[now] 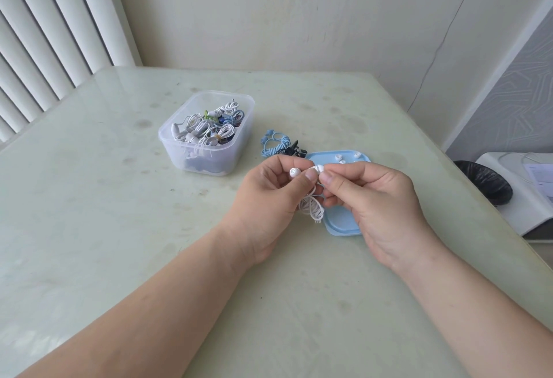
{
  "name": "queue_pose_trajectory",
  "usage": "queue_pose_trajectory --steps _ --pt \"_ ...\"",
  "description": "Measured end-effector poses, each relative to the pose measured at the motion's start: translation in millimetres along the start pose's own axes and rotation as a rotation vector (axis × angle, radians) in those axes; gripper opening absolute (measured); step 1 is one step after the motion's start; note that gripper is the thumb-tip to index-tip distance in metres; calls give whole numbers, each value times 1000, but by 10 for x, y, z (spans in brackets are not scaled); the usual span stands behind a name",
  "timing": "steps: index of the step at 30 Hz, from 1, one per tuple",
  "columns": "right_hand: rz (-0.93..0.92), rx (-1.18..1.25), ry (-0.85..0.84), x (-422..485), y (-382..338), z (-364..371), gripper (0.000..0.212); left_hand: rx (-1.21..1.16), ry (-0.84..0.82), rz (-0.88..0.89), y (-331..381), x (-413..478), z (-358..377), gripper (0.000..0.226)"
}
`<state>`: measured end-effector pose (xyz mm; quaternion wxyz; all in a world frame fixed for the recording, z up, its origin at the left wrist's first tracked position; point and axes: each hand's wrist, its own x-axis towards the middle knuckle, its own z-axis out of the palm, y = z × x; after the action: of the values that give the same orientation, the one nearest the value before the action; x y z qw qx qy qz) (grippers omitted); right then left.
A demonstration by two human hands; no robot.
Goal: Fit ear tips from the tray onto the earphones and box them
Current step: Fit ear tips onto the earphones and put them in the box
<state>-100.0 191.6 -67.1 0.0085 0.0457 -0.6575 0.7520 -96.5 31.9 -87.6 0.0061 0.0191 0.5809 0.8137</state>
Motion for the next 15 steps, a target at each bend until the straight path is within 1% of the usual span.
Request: queue_pose_trajectory --steps 3,7,12,15 --pt "-53 -59 2 -34 7 25 16 -48 -31 -30 13 6 -40 31" --pt "-68 -57 -28 -36 -3 26 14 -57 -46 -42 21 11 -65 19" --pt "-79 -61 12 -15 2 -6 6 -47 -81 -47 44 8 -51 27" --pt "-93 -55 -1 12 13 -42 7 -47 -91 -59 71 1 -37 30"
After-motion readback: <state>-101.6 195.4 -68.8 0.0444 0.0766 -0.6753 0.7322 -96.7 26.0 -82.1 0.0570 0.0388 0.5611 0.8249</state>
